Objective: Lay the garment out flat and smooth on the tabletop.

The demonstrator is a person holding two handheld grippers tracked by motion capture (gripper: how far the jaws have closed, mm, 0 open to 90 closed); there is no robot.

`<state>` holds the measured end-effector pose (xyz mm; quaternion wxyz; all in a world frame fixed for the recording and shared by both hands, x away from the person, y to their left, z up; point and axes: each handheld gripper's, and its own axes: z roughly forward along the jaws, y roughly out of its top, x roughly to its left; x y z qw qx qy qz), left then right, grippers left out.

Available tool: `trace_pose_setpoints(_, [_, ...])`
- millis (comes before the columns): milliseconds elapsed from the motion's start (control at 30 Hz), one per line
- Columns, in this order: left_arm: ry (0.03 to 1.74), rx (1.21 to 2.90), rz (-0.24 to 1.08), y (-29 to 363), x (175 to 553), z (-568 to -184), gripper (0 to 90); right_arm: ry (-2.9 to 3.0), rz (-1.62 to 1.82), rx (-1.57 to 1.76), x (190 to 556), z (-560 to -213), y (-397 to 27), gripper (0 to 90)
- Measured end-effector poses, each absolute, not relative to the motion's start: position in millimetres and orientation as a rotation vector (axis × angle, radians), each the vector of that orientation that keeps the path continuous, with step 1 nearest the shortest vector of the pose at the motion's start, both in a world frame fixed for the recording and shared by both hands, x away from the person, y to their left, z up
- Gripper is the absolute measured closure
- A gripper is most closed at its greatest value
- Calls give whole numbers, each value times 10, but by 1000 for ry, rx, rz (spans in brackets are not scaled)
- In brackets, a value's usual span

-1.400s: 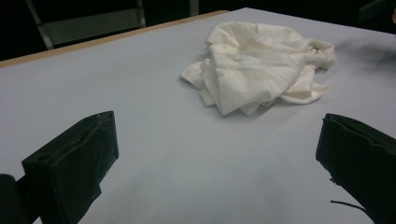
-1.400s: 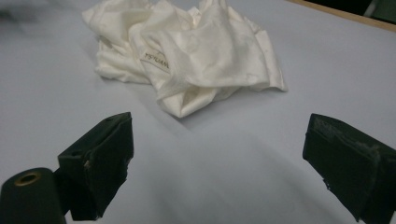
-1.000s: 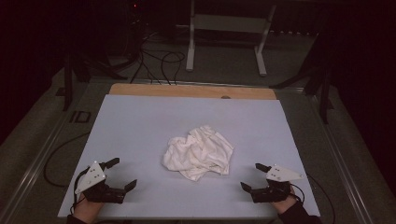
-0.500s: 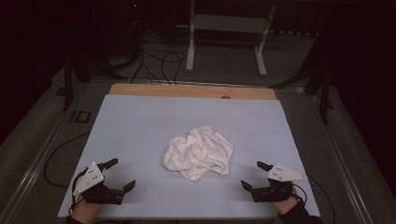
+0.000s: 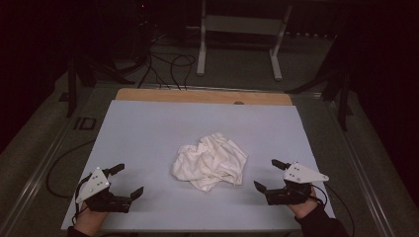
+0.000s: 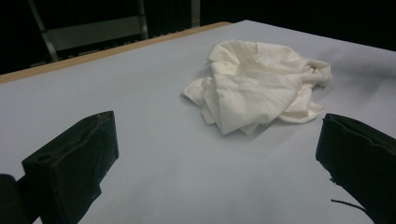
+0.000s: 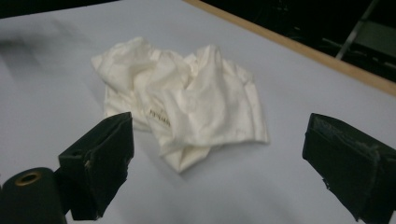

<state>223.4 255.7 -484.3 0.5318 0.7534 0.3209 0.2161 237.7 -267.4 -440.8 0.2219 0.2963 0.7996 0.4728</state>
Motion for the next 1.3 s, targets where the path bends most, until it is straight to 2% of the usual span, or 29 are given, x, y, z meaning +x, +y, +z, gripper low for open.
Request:
trace_pose_setpoints(200, [741,1828,488,2531,2300,-4697,1,2197,1345,736,2524,-4150,-2522,90])
trace_pose_setpoints(467, [696,1829,500,2464,2444,-4399,1,2220,1368,657,2669,-4026,-2286,90])
trace_pose_setpoints(900, [655,1849,424,2164,2654,-4239,1,2292,1374,616,2901,-4063,-2006,90])
trace_pose_setpoints(1133, [643,1922,331,1854,2820,-4281,1,2347,1368,637,3054,-4249,-1801,90])
trace_pose_setpoints(1300, [628,1965,300,1693,2892,-4323,2,2362,1362,647,3094,-4342,-1716,127])
